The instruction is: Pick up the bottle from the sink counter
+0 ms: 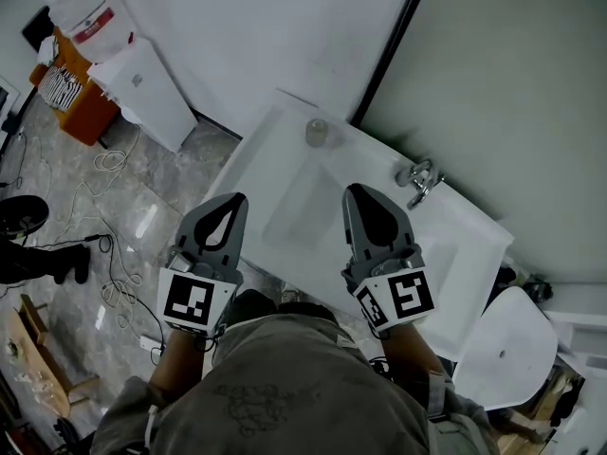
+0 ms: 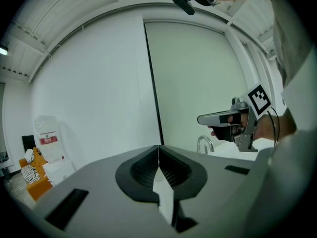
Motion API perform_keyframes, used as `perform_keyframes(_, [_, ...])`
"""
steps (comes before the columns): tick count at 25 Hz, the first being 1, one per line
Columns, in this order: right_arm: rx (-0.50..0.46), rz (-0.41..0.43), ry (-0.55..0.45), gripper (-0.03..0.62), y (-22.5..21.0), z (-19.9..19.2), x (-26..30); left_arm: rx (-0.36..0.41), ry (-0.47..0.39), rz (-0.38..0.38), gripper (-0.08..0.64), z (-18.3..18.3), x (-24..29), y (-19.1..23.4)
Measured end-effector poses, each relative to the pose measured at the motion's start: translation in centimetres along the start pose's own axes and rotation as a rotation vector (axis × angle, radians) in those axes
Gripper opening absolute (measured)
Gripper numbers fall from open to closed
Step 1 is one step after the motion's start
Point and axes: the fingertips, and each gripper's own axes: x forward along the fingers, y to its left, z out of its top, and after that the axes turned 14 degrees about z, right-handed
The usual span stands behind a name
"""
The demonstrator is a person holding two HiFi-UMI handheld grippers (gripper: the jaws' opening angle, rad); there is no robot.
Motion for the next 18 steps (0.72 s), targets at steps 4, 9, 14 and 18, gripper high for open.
perform_keyframes(4, [-0.001, -0.024, -0.014, 0.035, -1.2, 0.4, 0.1, 0.021, -0.021, -0.02, 0.018, 0.8, 1.3, -0.3])
perform_keyframes(9, [-0.004, -0.062, -0.022, 0.035, -2.0, 0.6, 0.5, 0.034, -0.032, -0.057, 0.018, 1.2, 2.6, -0.2])
perform_keyframes(14, [-0.008, -0.111, -0.007, 0.035, -2.4, 0.4, 1.2, 0.038, -0.047, -0.11, 0.018, 1.5, 4.0, 0.0])
perform_keyframes(18, [-0.011, -0.159, 0.013, 0.035, -2.4, 0.1, 1.9, 0.034, -0.049, -0.158, 0.018, 1.4, 5.1, 0.7])
